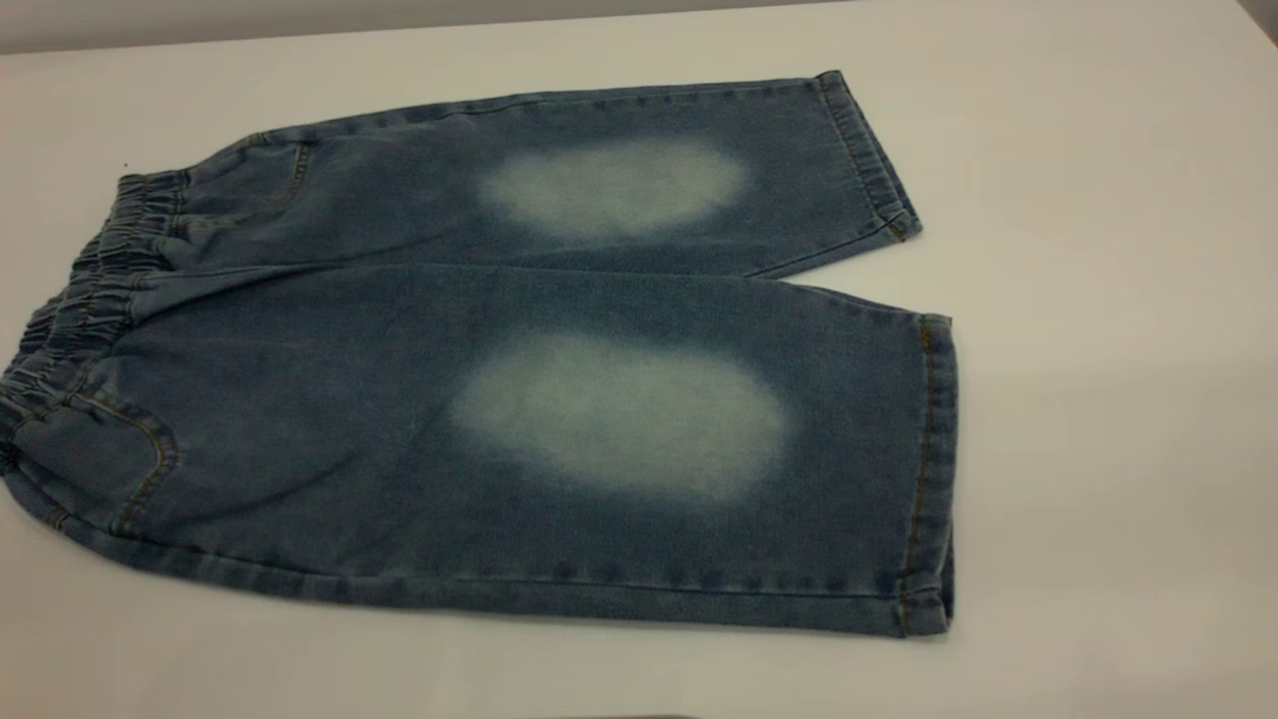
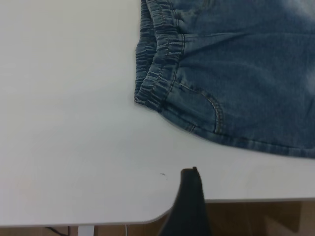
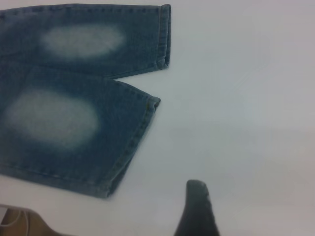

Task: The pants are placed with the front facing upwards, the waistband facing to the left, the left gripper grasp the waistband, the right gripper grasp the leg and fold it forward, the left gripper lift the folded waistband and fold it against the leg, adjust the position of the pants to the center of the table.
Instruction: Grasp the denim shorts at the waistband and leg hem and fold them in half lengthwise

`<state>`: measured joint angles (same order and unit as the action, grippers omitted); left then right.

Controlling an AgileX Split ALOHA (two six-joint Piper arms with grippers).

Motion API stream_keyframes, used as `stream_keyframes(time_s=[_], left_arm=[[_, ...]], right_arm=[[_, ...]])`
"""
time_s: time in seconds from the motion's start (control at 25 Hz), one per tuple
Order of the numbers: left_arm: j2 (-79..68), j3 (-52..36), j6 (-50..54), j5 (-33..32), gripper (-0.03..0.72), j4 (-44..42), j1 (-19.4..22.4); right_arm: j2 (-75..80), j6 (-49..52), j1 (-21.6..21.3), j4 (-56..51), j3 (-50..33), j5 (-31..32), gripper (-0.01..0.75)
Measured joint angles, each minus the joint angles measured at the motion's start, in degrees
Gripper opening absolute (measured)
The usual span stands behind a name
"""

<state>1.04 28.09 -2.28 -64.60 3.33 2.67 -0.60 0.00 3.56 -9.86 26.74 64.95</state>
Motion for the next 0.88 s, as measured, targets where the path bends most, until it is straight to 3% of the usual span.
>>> stream_keyframes(time_s=[0.64,0.88], left_arm=[[-0.89,1.41,1.59,0.96,0.571,0.49,0.0],[-15.96,4.84,5.53,4.4,0.571,-0.79,0.0]], right_arm=[[5.48,2.47,0.0,-0.87,0.49,-0.63,0.461],[21.88,-1.86,0.0,-6.52,1.04,-8.02,0.461]])
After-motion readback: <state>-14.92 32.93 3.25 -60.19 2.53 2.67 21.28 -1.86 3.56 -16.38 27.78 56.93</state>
